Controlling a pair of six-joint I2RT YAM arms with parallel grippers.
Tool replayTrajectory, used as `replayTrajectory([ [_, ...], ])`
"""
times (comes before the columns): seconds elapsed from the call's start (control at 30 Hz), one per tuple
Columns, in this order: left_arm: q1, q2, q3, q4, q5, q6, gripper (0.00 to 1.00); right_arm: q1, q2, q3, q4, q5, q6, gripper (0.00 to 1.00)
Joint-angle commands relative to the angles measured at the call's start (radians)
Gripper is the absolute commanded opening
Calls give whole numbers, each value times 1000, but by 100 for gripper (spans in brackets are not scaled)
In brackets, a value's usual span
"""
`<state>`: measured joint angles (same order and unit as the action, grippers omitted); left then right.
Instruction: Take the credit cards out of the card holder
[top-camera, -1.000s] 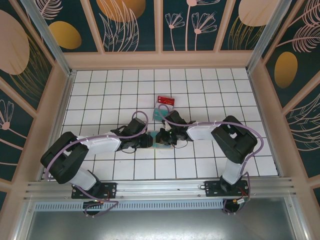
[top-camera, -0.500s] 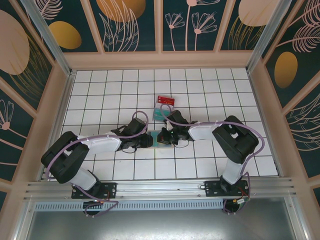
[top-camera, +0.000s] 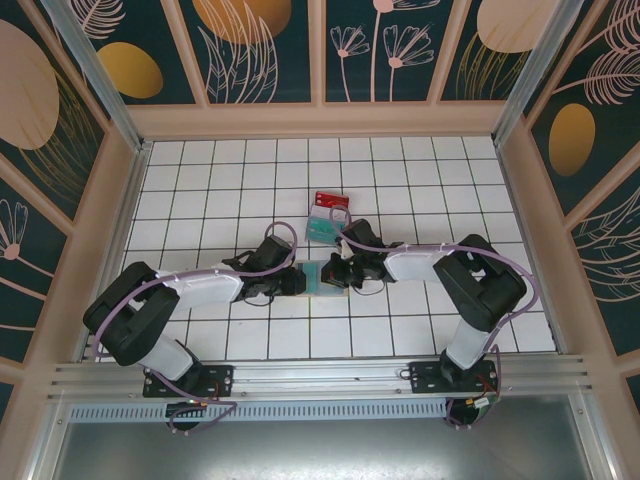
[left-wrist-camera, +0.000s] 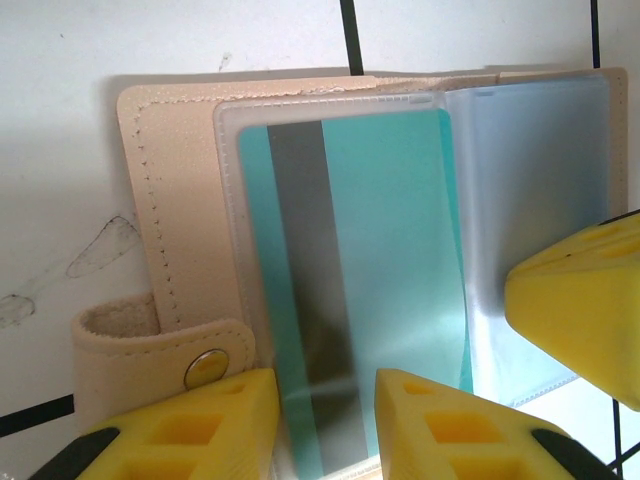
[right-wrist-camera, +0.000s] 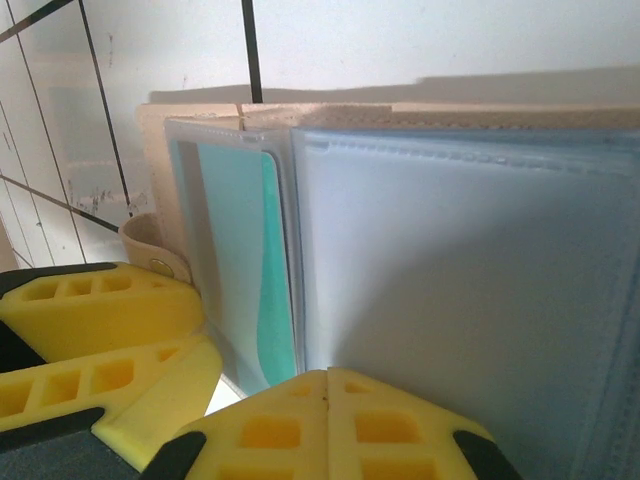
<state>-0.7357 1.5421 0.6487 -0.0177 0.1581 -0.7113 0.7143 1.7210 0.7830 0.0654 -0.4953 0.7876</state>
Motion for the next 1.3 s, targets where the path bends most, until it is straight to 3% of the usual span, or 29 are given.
replayTrajectory([
  [0.0,-3,35,-7,-41,21,-9,34,7,-20,15,23,-11,-4,11],
  [0.97,-3,33,-7,-42,20,-7,34,37,71,82,-84,18,-41,17],
  [1.27,-4,39,-3,-38,27,-7,34,44,109,87,-18,-51,-28,17],
])
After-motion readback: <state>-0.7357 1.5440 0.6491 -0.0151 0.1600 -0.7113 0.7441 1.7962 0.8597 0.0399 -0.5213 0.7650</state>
